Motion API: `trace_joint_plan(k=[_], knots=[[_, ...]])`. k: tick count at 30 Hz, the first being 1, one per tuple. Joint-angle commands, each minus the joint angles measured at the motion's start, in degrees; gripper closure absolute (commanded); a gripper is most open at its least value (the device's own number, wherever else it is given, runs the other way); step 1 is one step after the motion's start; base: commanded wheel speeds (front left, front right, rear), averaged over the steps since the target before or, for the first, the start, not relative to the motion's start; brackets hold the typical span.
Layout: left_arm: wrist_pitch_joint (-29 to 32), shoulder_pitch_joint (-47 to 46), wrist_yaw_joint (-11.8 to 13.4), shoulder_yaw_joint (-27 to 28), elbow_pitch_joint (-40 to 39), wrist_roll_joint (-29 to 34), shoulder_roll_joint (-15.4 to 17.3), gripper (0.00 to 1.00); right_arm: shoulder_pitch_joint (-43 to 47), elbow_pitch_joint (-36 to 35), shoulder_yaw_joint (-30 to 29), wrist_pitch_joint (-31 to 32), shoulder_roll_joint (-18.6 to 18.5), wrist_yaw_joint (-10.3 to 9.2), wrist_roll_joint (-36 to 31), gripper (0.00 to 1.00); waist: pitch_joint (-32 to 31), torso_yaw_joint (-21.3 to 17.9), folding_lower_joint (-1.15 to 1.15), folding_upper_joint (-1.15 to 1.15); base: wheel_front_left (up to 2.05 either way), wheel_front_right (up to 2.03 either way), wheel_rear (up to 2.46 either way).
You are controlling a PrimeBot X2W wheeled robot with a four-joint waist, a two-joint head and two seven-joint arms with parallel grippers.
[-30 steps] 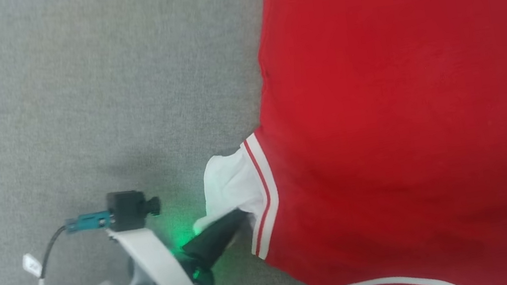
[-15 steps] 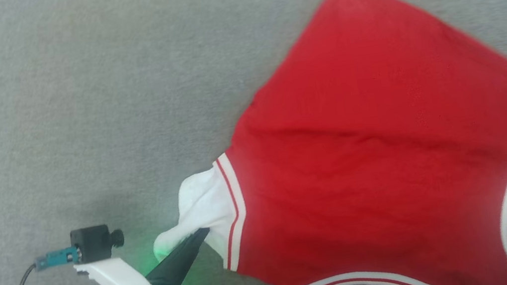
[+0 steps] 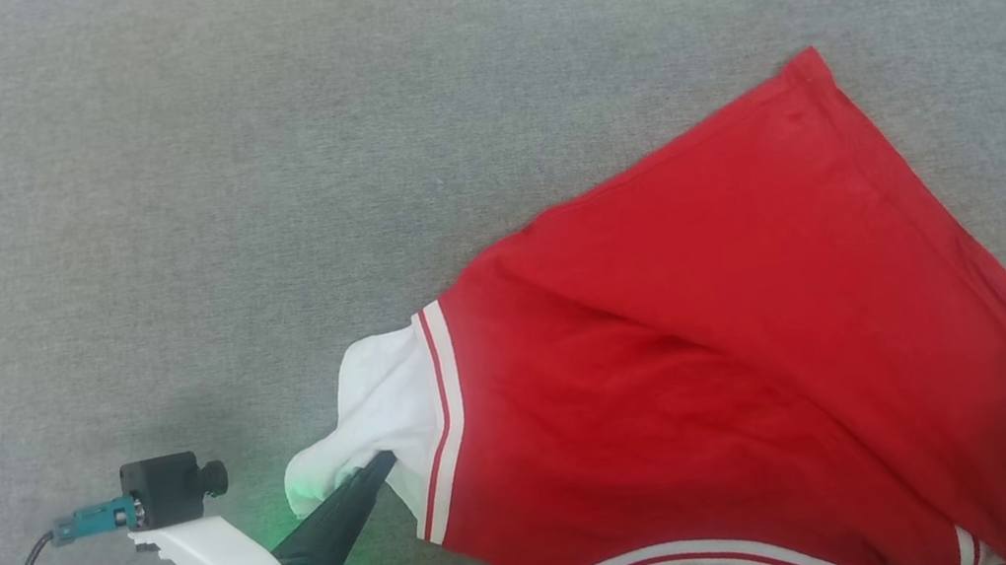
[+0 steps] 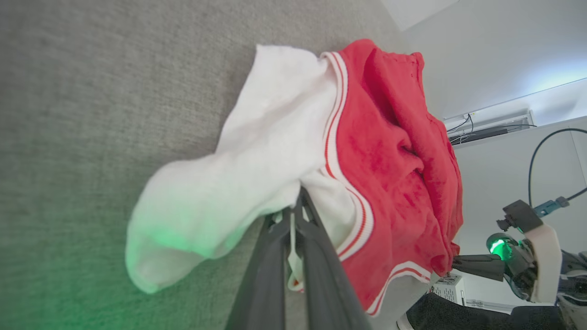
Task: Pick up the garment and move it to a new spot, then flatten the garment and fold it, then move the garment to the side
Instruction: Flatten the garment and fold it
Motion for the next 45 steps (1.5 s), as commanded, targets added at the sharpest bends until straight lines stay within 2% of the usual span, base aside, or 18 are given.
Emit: trace_joint_plan(k=[1, 2, 3, 4, 5, 12, 17, 20, 22, 24, 25, 32, 36, 39, 40, 41, 42, 45], knots=[[0.0, -0.7, 0.1, -0.1, 0.0, -0.1, 0.0, 1.0, -0.2, -0.3, 0.4, -0.2, 0.5, -0.01, -0.5, 1.0, 0.0, -0.1, 0.0, 0.0, 0.0, 0.0, 0.0], [0.0, -0.8, 0.1, -0.1, 0.0, -0.1, 0.1, 1.0, -0.8, -0.8, 0.4, -1.2, 0.8, -0.01, -1.2, 0.93, 0.0, -0.2, 0.0, 0.0, 0.0, 0.0, 0.0], [0.1, -0.9, 0.1, -0.2, 0.1, -0.2, 0.3, 1.0, -1.4, -1.0, 0.2, -2.0, 1.1, -0.01, -1.4, 0.58, -0.1, -0.3, 0.0, 0.0, 0.0, 0.0, 0.0], [0.1, -0.9, 0.1, -0.2, 0.1, -0.3, 0.3, 1.0, -1.4, -1.5, 0.2, -2.5, 1.2, -0.01, -1.5, 0.08, -0.2, -0.4, 0.0, 0.0, 0.0, 0.0, 0.0], [-0.1, -0.9, 0.1, -0.2, 0.1, -0.3, 0.4, 1.0, -1.5, -2.2, 0.1, -3.1, 1.0, 0.0, -1.4, 0.0, -0.3, -0.4, 0.0, 0.0, 0.0, 0.0, 0.0], [-0.8, -0.4, 0.1, -1.0, -0.8, -0.3, -0.1, 1.0, -1.2, -9.7, -7.5, -2.3, -2.0, 0.0, 6.1, 0.0, -1.0, 0.3, 0.0, 0.0, 0.0, 0.0, 0.0], [-0.2, -2.3, 0.1, -1.9, -1.5, 0.4, -0.9, 1.0, -11.2, -8.5, -11.0, -2.0, -5.7, 0.0, 8.0, 0.0, 0.6, 1.8, 0.0, 0.0, 0.0, 0.0, 0.0], [0.4, -4.2, 0.1, -2.7, -1.4, 0.9, -1.9, 1.0, -25.0, -2.8, -4.9, -5.6, -8.4, 0.01, 3.1, 0.0, 2.5, 3.5, 0.0, 0.0, 0.0, 0.0, 0.0], [0.7, -5.7, 0.1, -3.4, -1.1, 0.9, -3.1, 1.0, -35.2, 3.8, 2.2, -8.8, -8.3, 0.01, -1.5, 0.0, 4.0, 5.1, 0.0, 0.0, 0.0, 0.0, 0.0], [0.7, -6.5, 0.1, -3.8, -0.8, 0.9, -3.8, 1.0, -41.2, 8.6, 7.2, -10.0, -7.9, -0.01, -3.9, 0.0, 5.0, 6.2, 0.0, 0.0, 0.0, 0.0, 0.0], [0.7, -6.5, 0.1, -3.8, -0.8, 0.9, -3.8, 1.0, -41.2, 8.6, 7.2, -10.0, -7.9, -0.01, -3.9, 0.0, 5.0, 6.2, 0.0, 0.0, 0.0, 0.0, 0.0], [-0.1, -8.3, 0.1, -5.3, 0.1, 0.4, -5.5, 1.0, -53.6, 22.4, 19.5, -10.7, -7.0, -0.01, -5.2, 0.0, 7.3, 8.8, 0.0, 0.0, 0.0, 0.0, 0.0], [-0.9, -8.4, 0.1, -6.0, 0.3, 0.0, -5.5, 1.0, -55.5, 26.3, 24.9, -10.2, -8.6, -0.01, -6.3, 0.0, 7.8, 9.0, 0.0, 0.0, 0.0, 0.0, 0.0], [-1.2, -8.9, 0.1, -6.4, 0.6, -0.4, -5.5, 1.0, -55.1, 28.6, 27.6, -9.9, -8.2, 0.01, -3.6, 0.0, 8.0, 8.6, 0.0, 0.0, 0.0, 0.0, 0.0], [-1.2, -9.2, 0.1, -6.4, 0.6, -0.6, -5.5, 1.0, -55.1, 29.2, 28.2, -9.6, -8.0, 0.01, -3.1, 0.55, 8.0, 8.4, 0.0, 0.0, 0.0, 0.0, 0.0], [-1.2, -9.4, 0.1, -6.4, 0.7, -0.8, -5.4, 1.0, -55.1, 29.7, 28.9, -9.5, -8.0, 0.01, -2.8, 0.91, 8.0, 8.2, 0.0, 0.0, 0.0, 0.0, 0.0], [-1.2, -9.7, 0.1, -6.5, 0.7, -1.0, -5.4, 1.0, -55.3, 30.0, 29.4, -9.9, -7.9, 0.0, -2.7, 1.0, 7.9, 8.0, 0.0, 0.0, 0.0, 0.0, 0.0], [-1.1, -10.8, 0.1, -6.4, 1.0, -1.2, -4.8, 1.0, -56.8, 31.1, 28.7, -13.2, -6.8, -0.02, -2.2, 1.0, 7.5, 7.3, 0.0, 0.0, 0.0, 0.0, 0.0]])
